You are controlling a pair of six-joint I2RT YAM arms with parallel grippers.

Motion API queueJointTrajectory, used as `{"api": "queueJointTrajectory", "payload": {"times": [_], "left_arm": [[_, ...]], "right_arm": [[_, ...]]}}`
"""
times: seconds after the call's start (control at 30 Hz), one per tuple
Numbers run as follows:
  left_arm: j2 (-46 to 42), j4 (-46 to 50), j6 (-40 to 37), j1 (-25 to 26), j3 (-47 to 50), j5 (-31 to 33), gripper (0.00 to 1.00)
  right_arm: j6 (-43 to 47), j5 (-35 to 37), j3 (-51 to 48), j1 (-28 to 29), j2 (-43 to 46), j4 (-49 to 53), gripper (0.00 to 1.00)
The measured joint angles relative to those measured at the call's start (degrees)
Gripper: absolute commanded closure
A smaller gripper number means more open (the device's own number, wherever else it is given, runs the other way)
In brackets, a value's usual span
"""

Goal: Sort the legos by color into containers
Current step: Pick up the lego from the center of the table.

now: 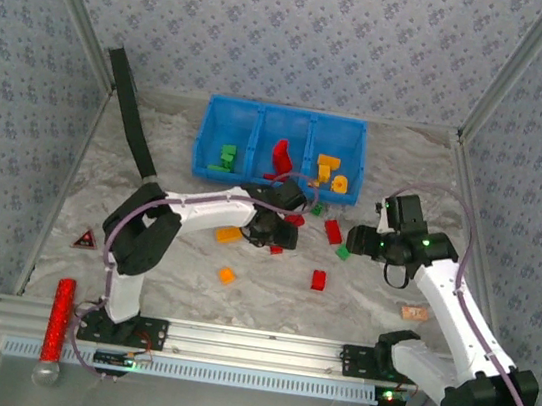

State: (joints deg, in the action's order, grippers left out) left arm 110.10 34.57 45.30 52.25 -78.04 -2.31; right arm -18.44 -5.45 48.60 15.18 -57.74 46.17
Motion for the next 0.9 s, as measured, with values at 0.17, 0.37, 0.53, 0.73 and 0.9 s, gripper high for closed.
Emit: {"api": "queueJointTrajectory", "payload": {"times": [0.17, 0.37, 0.53, 0.73, 0.9], "left_arm": [[2.34, -0.02, 0.02, 0.02, -1.31, 0.22, 0.40], [3.80, 0.15, 0.46, 0.04, -1.29, 0.24, 0.45], [3.91, 0.13, 0.90, 0.04, -1.25, 0.24, 0.64], [3.89, 0.48, 1.33, 0.04, -1.31, 0.44, 0.74], [3.65, 1.11, 0.74, -0.11, -1.40, 1.14, 0.78]], "right_arm": [[0.20, -1.51, -0.02, -1.07, 0.02, 0.04, 0.30], [0.70, -2.56, -0.02, -2.29, 0.11, 0.00, 0.30], [1.22, -2.97, -0.02, -2.84, 0.11, -0.15, 0.30], [1.51, -3.13, -0.02, -3.21, 0.13, -0.13, 0.30], [2.40, -3.17, -0.02, -3.32, 2.43, -0.13, 0.31]]}}
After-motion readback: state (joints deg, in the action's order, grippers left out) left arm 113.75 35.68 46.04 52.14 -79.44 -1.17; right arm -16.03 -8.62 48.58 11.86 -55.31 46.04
